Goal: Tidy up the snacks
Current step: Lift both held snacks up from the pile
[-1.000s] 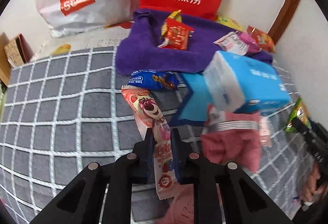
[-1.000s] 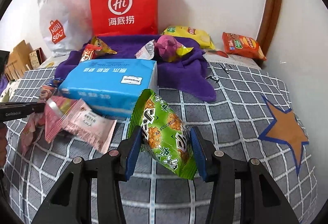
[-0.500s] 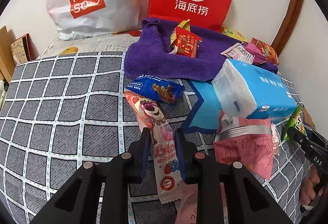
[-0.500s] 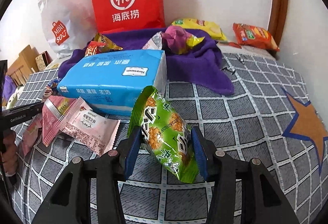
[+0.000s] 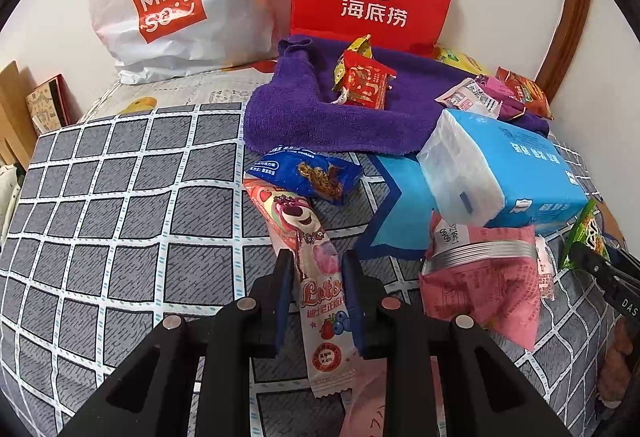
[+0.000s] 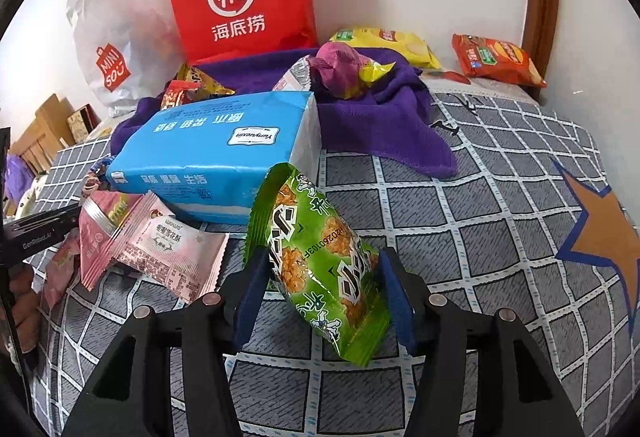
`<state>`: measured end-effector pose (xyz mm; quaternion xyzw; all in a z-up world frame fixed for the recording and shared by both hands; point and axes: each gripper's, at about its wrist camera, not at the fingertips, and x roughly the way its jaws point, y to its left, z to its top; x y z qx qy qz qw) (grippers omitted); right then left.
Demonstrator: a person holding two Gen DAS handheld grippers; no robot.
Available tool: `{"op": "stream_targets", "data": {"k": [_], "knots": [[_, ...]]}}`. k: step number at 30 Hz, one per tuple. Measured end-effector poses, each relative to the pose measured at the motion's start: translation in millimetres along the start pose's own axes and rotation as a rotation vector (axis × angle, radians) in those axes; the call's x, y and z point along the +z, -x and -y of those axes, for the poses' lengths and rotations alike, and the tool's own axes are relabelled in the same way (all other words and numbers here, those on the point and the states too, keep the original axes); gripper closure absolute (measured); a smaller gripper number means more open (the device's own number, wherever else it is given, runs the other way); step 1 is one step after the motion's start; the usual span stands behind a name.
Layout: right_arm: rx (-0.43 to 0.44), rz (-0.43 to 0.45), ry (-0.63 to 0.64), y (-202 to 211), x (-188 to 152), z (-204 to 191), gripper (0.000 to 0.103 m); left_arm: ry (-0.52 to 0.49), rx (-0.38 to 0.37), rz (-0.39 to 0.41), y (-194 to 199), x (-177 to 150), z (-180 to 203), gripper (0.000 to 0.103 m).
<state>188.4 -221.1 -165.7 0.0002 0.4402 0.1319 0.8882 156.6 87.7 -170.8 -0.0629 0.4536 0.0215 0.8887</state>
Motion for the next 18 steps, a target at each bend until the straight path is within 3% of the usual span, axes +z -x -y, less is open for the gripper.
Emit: {"op": "stream_targets", "data": {"k": [5,10,18], "knots": [[0.007,0.008,-0.011,1,0,2,0.051,0.043,-0.057,0.024,8,-4,-7,0.084],[0.025,0.036,-0.026,9,-2,7,0.055,0.064,-0.061,0.053,15,-2,-11,0.085],[-0.020,0.045,-0.029,42,-6,5,0.056,0.113,-0.122,0.073,24,1,-18,0.085]]}}
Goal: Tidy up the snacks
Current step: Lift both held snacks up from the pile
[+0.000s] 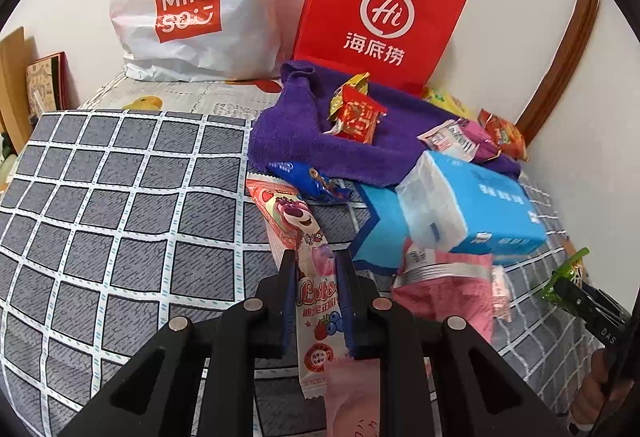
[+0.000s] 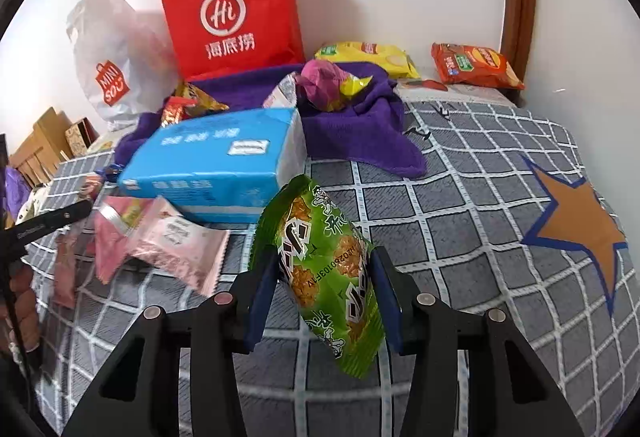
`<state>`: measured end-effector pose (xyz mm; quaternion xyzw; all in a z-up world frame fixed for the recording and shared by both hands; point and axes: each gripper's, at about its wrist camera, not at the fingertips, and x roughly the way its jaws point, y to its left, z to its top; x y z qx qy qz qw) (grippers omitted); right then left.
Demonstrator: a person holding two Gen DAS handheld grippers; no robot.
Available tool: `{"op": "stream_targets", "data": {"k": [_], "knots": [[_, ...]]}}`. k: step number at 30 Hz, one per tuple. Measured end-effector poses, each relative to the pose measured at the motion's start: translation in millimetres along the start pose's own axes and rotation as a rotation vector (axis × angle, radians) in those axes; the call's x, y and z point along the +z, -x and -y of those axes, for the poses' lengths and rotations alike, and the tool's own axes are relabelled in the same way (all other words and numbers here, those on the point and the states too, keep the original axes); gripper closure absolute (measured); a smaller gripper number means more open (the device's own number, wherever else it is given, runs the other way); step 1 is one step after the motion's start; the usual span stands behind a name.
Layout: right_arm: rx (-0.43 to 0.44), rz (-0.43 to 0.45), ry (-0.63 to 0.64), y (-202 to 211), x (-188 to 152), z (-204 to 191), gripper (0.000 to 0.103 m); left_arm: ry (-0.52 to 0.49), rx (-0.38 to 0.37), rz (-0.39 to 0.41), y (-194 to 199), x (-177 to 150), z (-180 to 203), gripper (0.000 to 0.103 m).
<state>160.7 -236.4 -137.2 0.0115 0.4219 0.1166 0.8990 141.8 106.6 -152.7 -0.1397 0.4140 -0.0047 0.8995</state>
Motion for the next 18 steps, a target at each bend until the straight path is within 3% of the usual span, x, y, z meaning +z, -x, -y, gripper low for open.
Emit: {"op": "stream_targets", "data": {"k": [7,10,14,18], "knots": [[-0.018,0.097,0.042,53,6,-10,0.056,-0.017,0.065,0.034,7,3,1,0.085],[-0.014,0.127,0.041,73,9,-11,0.056,0.004,0.050,0.029,8,6,-3,0.085],[0.007,0.154,0.011,91,11,-8,0.056,0.008,0.115,0.026,6,6,-6,0.085],[0.029,0.175,0.026,101,13,-11,0.056,0.018,0.115,0.011,11,8,-7,0.085]]}}
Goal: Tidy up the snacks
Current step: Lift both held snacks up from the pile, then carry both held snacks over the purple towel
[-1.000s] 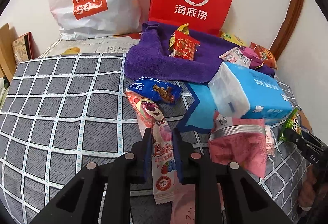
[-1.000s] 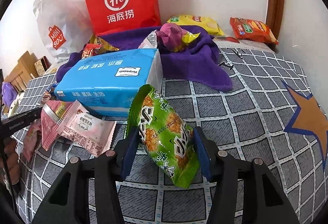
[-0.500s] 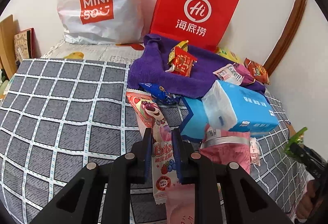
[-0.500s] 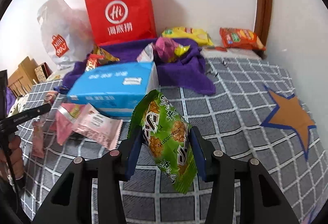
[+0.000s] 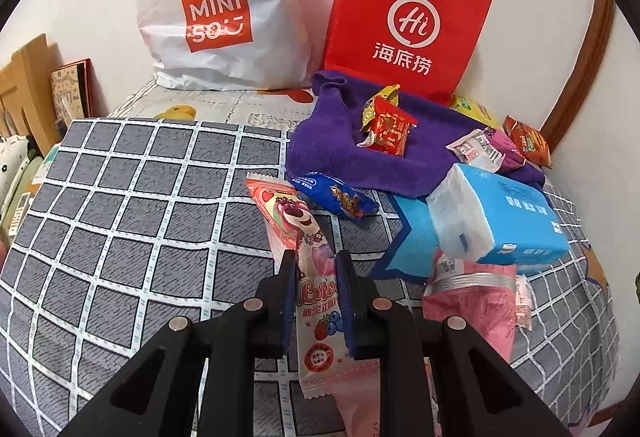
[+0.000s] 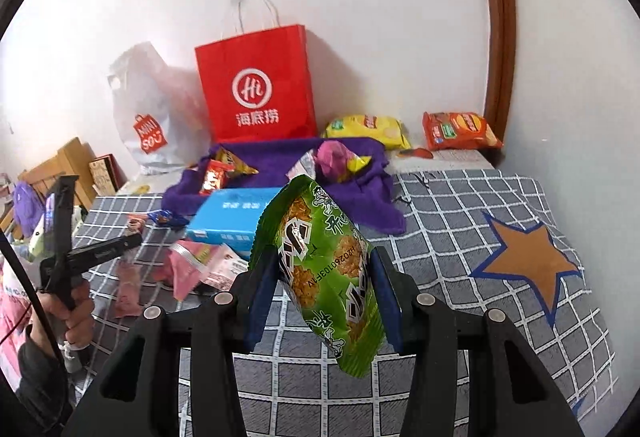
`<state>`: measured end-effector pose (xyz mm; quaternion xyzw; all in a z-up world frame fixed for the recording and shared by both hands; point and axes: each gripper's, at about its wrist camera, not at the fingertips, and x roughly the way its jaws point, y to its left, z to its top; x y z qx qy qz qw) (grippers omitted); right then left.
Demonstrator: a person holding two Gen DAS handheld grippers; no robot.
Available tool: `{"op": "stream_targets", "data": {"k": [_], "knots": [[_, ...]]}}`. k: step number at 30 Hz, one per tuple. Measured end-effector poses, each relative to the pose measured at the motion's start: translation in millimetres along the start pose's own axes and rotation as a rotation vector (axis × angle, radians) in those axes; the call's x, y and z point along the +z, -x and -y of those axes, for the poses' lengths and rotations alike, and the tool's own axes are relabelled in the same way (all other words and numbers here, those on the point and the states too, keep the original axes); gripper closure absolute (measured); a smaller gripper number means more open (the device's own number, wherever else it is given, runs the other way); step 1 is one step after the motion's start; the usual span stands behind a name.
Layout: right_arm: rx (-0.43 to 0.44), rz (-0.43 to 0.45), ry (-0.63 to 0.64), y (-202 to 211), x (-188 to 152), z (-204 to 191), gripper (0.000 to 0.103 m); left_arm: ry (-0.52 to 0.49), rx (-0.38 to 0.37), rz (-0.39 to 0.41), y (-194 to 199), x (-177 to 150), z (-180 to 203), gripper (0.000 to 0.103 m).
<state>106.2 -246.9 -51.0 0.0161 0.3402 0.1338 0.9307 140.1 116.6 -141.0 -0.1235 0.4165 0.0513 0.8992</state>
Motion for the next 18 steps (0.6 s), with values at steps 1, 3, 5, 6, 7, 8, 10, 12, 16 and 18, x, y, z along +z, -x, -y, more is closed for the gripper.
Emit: {"op": "stream_targets", "data": {"k": [1,3,5,6,7,8,10,12,16,18], "knots": [[-0.001,0.001,0.004,1,0,-2,0.056,0.004,-0.006,0.003,3,1,0,0.085],[-0.002,0.001,0.014,2,2,-4,0.056,0.007,-0.026,0.004,11,3,1,0.085],[0.006,0.000,0.016,1,4,-7,0.056,0.006,-0.052,0.004,21,6,4,0.085],[0.010,-0.001,0.015,0,4,-8,0.056,0.004,-0.066,0.007,26,7,6,0.085],[0.015,-0.002,0.014,-2,5,-9,0.056,-0.003,-0.076,0.009,31,9,9,0.085],[0.019,-0.004,0.015,-4,6,-11,0.056,-0.010,-0.080,0.009,34,10,11,0.085],[0.014,-0.009,0.021,-9,7,-15,0.057,-0.022,-0.103,0.013,43,13,17,0.085],[0.017,-0.013,0.027,-13,7,-19,0.057,-0.035,-0.118,0.014,49,16,22,0.085],[0.017,-0.032,0.037,-24,9,-28,0.057,-0.052,-0.146,0.014,60,25,31,0.085],[0.019,-0.040,0.035,-28,12,-30,0.057,-0.065,-0.159,0.016,67,29,35,0.085]]}}
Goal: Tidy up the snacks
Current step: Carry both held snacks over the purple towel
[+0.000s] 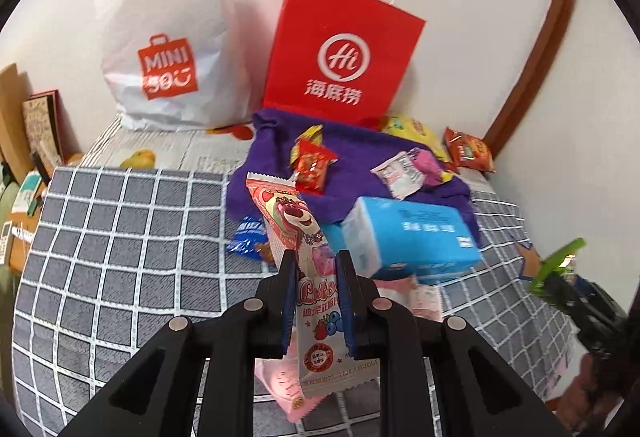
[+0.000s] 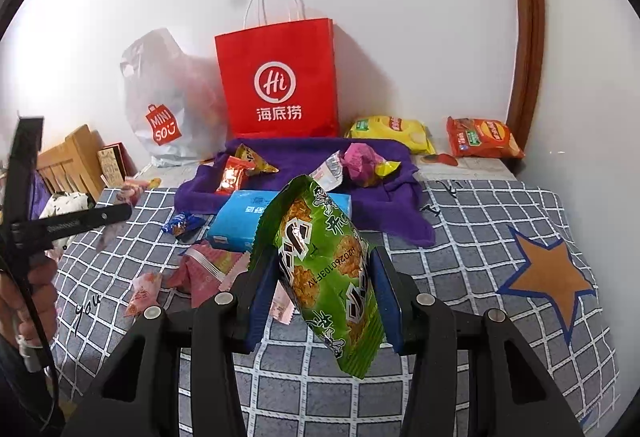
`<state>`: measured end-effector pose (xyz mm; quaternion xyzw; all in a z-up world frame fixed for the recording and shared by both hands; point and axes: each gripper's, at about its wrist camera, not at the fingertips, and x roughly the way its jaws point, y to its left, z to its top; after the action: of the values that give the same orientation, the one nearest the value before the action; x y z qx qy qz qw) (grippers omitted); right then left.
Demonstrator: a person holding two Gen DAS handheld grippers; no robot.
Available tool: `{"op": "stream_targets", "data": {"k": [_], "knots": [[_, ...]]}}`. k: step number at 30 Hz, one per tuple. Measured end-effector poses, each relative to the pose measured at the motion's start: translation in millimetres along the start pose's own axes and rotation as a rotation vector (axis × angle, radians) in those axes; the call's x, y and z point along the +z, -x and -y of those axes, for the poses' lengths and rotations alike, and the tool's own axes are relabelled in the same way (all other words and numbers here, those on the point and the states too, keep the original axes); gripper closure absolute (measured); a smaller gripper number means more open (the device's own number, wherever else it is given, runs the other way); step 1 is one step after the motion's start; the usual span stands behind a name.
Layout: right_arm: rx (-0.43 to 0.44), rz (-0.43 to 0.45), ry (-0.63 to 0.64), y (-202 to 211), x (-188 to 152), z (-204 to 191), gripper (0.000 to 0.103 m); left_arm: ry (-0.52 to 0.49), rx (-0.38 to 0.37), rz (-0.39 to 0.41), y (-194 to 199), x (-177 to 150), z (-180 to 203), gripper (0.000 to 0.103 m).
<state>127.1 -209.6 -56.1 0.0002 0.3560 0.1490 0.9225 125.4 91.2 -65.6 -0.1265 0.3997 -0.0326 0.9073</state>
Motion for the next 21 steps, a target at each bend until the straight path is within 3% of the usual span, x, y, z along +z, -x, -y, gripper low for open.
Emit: {"op": "stream_targets", "data": {"k": [5,21], "knots": [[0.006,-0.008,0.003,-11,13,-7,0.057,-0.028,-0.040,-0.003,13,16,13,0.085],[-0.041,0.013,0.002,-63,99,1,0.057,-0.086,-0.032,0.025,-3,97,41,0.085]]}}
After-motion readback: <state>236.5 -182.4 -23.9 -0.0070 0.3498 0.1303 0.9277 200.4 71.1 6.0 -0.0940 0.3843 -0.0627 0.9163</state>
